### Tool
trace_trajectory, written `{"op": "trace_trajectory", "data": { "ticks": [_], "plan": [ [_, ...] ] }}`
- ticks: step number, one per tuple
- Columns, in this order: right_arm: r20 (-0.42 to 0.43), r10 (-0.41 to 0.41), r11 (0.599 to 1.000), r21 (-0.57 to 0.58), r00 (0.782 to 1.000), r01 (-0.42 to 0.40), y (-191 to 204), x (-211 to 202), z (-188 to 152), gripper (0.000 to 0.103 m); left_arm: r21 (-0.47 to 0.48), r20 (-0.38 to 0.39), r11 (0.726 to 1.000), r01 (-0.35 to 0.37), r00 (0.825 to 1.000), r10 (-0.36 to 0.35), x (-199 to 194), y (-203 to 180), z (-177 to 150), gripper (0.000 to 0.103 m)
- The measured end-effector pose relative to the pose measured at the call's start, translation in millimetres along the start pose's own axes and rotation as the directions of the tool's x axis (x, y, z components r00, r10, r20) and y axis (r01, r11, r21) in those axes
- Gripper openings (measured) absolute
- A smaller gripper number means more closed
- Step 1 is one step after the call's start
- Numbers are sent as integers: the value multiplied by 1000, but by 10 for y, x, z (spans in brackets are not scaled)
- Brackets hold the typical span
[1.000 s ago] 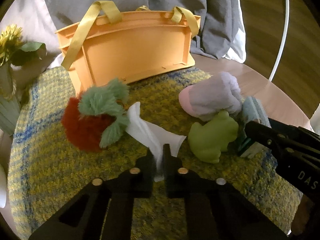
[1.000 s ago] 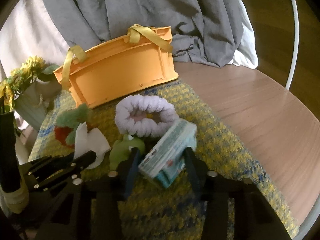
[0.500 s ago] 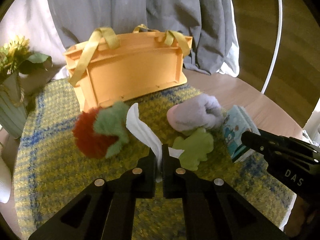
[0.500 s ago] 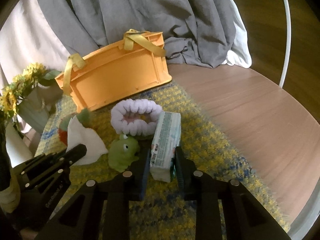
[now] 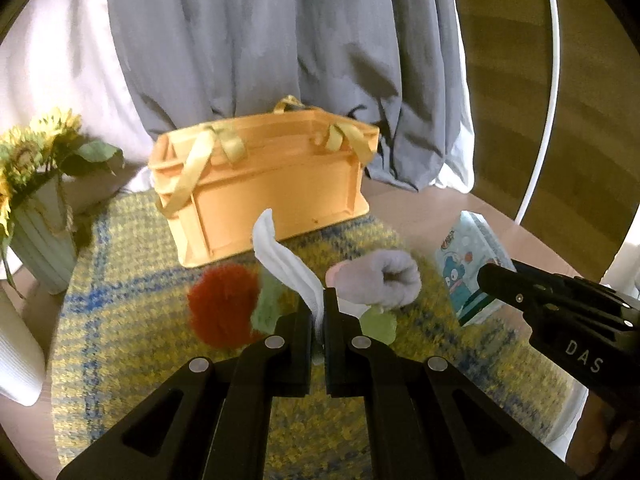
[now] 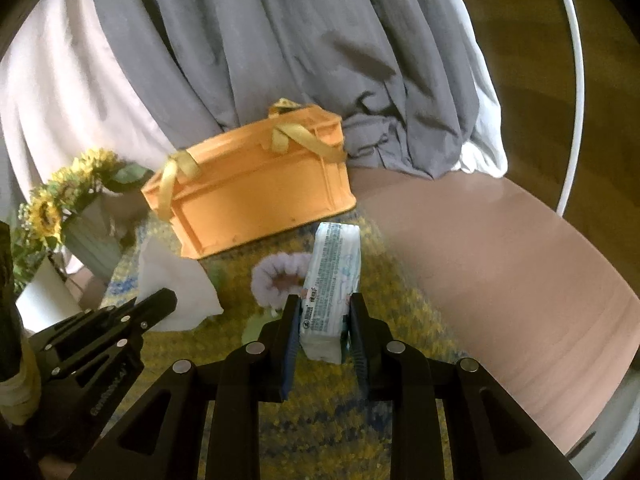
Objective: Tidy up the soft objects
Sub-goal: 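Lift the white tissue and tissue pack and carry them over the orange crate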
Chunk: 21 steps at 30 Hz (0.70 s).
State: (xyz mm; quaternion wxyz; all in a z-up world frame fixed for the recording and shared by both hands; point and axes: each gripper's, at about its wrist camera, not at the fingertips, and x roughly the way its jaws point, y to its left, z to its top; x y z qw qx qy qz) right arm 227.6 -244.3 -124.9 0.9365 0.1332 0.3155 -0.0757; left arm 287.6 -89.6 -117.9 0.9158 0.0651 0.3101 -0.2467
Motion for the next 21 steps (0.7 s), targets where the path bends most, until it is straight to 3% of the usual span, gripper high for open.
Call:
{"op": "trace_trajectory", "data": {
  "ticks": [10,21],
  "plan": [
    [68,64,997,-35,996,-62,-9,-190,317,25,-25,87,998,-49,995,51,-268,-52,264,6],
    [153,148,989,-55,977,-141,13,-253,705,25,-48,184,991,-122,974,129,-454,-23,588,6]
  ]
}}
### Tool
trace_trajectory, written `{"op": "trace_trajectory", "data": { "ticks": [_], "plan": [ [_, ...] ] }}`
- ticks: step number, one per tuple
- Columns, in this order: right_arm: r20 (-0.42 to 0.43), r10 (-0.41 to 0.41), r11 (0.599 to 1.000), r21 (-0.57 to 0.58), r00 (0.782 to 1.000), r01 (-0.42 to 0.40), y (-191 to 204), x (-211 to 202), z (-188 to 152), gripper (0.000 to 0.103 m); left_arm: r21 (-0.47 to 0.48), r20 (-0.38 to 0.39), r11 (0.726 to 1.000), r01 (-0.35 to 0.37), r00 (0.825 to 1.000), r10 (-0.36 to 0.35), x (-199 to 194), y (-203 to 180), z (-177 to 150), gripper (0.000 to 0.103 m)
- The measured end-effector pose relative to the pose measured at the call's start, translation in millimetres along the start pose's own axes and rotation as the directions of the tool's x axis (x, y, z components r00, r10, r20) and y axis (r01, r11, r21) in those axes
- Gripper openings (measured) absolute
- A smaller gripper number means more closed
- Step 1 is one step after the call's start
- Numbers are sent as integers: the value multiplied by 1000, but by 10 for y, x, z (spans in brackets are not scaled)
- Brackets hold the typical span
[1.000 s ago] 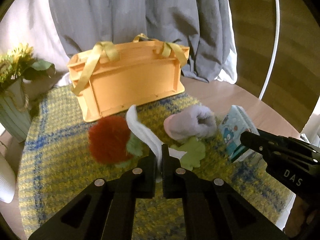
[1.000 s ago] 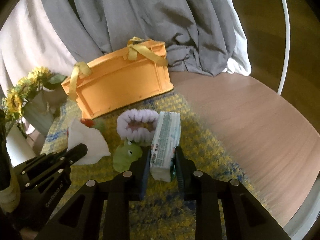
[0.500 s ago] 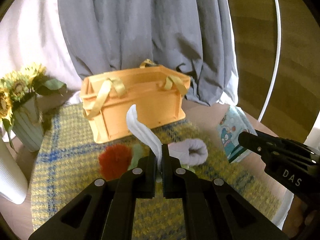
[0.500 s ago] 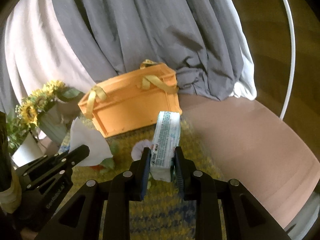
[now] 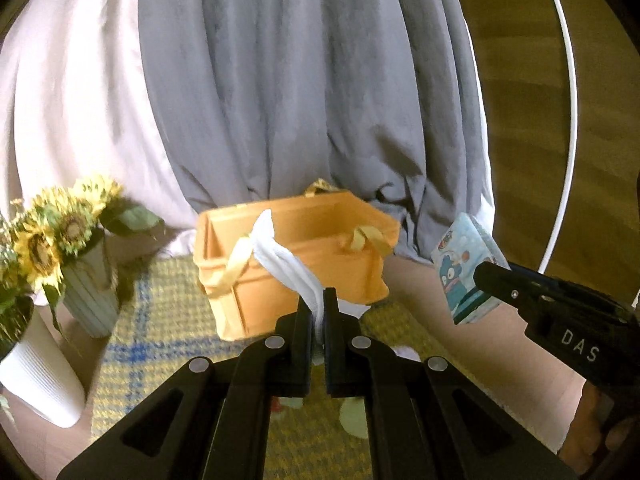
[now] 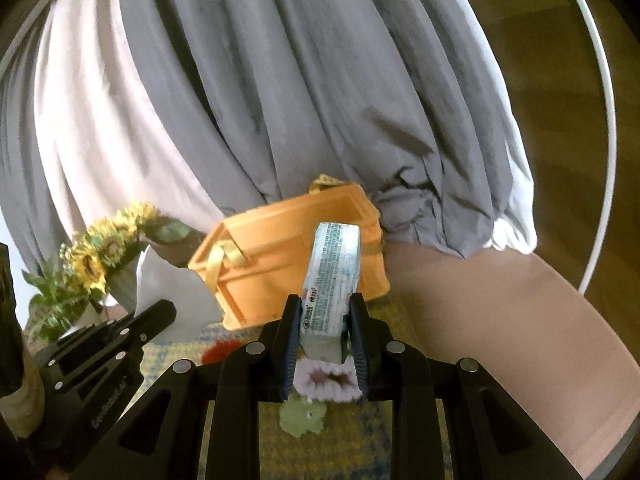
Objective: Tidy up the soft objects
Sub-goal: 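Lift the white tissue and tissue pack and carry them over the orange crate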
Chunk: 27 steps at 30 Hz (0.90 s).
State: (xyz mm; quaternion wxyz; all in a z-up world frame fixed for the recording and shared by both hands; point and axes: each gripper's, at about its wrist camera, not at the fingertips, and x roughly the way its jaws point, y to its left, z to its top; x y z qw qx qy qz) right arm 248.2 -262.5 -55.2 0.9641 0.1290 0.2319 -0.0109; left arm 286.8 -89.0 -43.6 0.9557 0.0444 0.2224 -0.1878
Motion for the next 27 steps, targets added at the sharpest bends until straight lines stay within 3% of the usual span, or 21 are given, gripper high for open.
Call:
{"op": "trace_trajectory", "data": {
  "ticks": [19,27],
  "plan": [
    [118,102,994,-43,988,-97,88,199,522,25,-7,125,997,-79,989,79,82,174,449,6],
    [144,125,991,-70,982,-116,166,341,695,25,-11,143,995,-97,985,97,208,227,552,6]
  ]
}}
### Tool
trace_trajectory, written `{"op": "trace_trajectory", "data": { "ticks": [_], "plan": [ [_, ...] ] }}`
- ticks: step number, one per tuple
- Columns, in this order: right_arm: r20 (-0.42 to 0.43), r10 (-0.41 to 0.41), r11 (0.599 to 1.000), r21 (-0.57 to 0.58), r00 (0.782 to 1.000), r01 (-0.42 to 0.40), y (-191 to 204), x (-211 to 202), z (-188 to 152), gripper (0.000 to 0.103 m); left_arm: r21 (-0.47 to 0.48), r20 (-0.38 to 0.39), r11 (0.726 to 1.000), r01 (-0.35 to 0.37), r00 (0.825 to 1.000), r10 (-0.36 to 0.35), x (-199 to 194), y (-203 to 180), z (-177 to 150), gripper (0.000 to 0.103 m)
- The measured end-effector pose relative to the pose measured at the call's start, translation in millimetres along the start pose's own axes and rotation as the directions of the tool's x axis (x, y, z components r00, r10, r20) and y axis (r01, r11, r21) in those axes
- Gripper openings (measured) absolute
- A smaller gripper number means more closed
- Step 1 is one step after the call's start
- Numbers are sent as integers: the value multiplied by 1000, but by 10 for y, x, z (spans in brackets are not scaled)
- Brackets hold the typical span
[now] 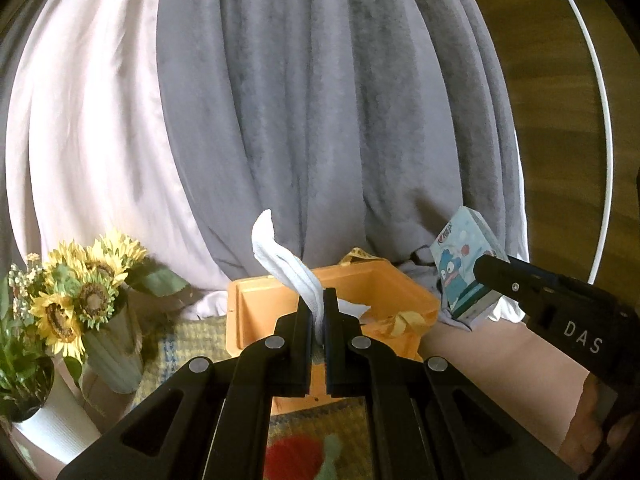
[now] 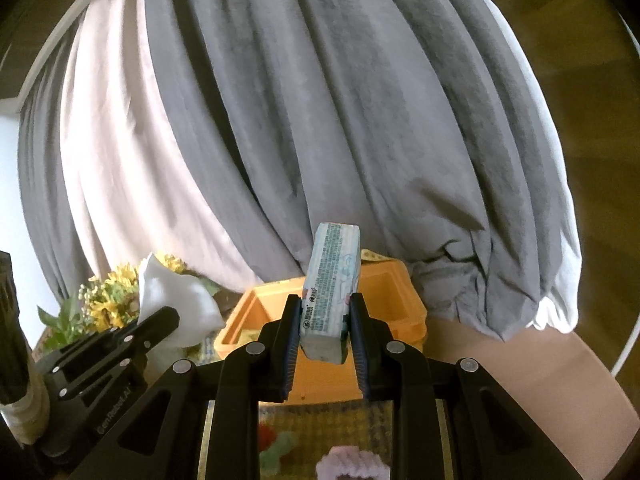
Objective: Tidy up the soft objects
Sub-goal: 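Lift the white tissue and tissue pack and carry them over the orange crate, then open the left gripper into the crate while the right drops the tissue pack inside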
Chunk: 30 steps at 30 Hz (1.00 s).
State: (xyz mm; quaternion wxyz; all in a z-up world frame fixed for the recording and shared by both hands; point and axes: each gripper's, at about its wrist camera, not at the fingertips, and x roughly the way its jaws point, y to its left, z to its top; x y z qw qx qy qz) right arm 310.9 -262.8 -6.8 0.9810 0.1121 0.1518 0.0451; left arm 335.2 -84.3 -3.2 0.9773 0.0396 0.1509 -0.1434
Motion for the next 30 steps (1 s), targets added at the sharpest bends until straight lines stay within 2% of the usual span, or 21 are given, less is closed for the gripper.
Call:
{"op": "trace_trajectory", "data": {
  "ticks": [18,30],
  "plan": [
    [-6,38,999,-16,999,-38,-17,691,195,25,10,-6,1000,-27,1000,27,608,128,154,6],
    [-71,63,998,-6,996,-63,-5,1326,149,25,11,-68,999,-40,997,41,1150,338,33,6]
  ]
}}
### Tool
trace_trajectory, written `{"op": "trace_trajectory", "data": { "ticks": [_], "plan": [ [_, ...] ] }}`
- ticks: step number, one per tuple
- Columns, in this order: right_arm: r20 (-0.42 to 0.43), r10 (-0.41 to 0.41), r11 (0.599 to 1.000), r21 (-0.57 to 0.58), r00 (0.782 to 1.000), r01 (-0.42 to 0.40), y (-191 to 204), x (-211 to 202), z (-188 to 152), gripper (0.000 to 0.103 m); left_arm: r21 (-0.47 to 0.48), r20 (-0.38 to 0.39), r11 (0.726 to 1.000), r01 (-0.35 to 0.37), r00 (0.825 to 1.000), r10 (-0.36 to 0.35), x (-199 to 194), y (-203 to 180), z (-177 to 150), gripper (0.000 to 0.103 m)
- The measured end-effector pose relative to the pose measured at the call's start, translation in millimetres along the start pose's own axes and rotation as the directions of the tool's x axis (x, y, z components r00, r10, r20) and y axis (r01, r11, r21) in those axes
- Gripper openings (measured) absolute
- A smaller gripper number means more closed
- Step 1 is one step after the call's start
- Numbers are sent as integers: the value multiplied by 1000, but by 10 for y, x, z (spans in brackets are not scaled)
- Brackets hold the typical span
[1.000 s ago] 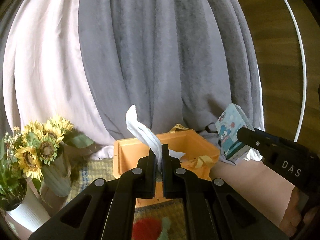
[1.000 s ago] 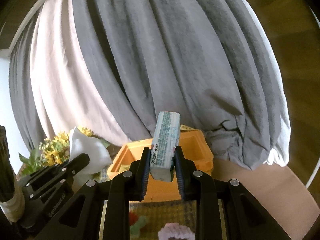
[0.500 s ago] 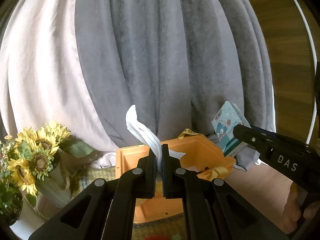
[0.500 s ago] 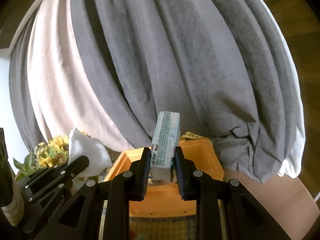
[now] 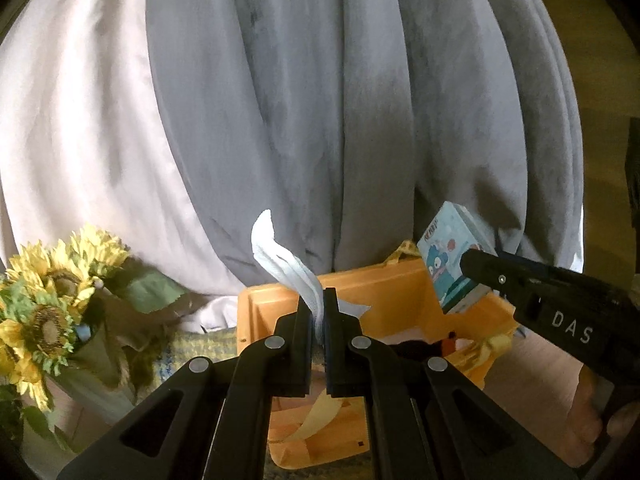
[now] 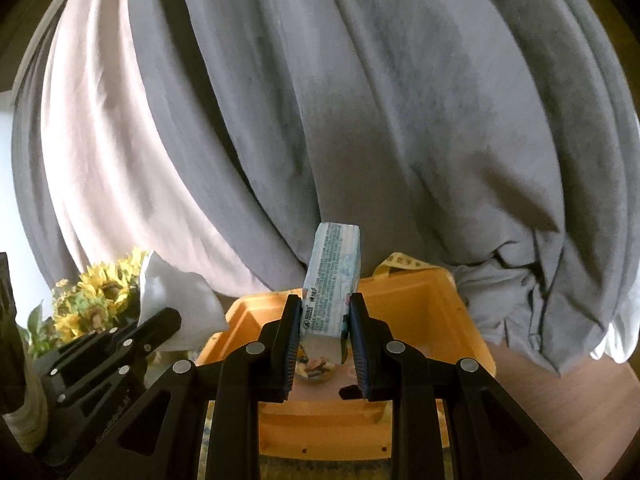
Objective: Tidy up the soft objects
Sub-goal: 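Open the left gripper into the crate while the right drops the tissue pack inside, then withdraw both tools from the crate toward the pompom and scrunchie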
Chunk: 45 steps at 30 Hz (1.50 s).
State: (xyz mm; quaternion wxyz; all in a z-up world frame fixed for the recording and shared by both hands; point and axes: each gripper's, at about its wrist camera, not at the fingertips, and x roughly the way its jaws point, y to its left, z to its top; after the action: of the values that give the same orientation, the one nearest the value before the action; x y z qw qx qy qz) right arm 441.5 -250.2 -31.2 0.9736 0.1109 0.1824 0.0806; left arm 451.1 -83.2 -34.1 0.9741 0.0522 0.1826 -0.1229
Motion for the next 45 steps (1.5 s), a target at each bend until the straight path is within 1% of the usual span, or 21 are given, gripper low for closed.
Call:
{"op": "trace_trajectory", "data": {
  "ticks": [6,10,14,16,18,20,23,25,27,29,31,34,40,45],
  "plan": [
    [-52,4,1000,3,999,-4,-45,279,-67,25,-3,-69,1000,24,997,-25,273,15,-141,6],
    [-104,11,1000,19,995,-9,-84,447,-130,25,-19,-139,998,57,989,-59,478,31,-261,6],
    [-150,16,999,34,989,-11,-101,572,-191,25,-15,-163,998,64,984,-66,587,15,-324,7],
    [-174,15,999,41,985,-8,-107,628,-203,27,-18,-163,998,57,985,-59,619,22,-326,15],
    [-189,2,999,54,982,9,-126,652,-204,29,-25,-167,998,54,984,-57,638,38,-320,35],
    [-193,-15,997,67,981,29,-154,672,-207,41,-31,-165,998,46,985,-51,634,39,-308,37],
    [-186,-30,997,61,982,42,-156,653,-196,45,-35,-166,998,56,984,-62,602,27,-300,48],
    [-184,-32,998,56,982,42,-158,632,-190,47,-35,-162,997,70,984,-75,568,16,-286,51],
    [-176,-33,998,50,984,42,-156,585,-184,49,-33,-162,996,80,983,-84,534,-4,-274,64],
    [-167,-41,997,51,985,50,-164,537,-171,51,-29,-152,996,88,984,-91,498,-25,-258,65],
    [-152,-55,997,52,987,63,-174,476,-151,52,-18,-147,996,91,985,-93,476,-55,-239,70],
    [-130,-71,996,46,989,77,-186,386,-117,55,-14,-139,995,94,986,-95,430,-75,-206,71],
    [-90,-108,993,28,990,111,-183,193,-64,55,-20,-99,998,57,993,-58,202,-58,-146,72],
    [-75,-129,991,34,989,131,-156,39,-41,61,-25,-57,999,24,998,-26,-52,-18,-75,74]
  ]
}}
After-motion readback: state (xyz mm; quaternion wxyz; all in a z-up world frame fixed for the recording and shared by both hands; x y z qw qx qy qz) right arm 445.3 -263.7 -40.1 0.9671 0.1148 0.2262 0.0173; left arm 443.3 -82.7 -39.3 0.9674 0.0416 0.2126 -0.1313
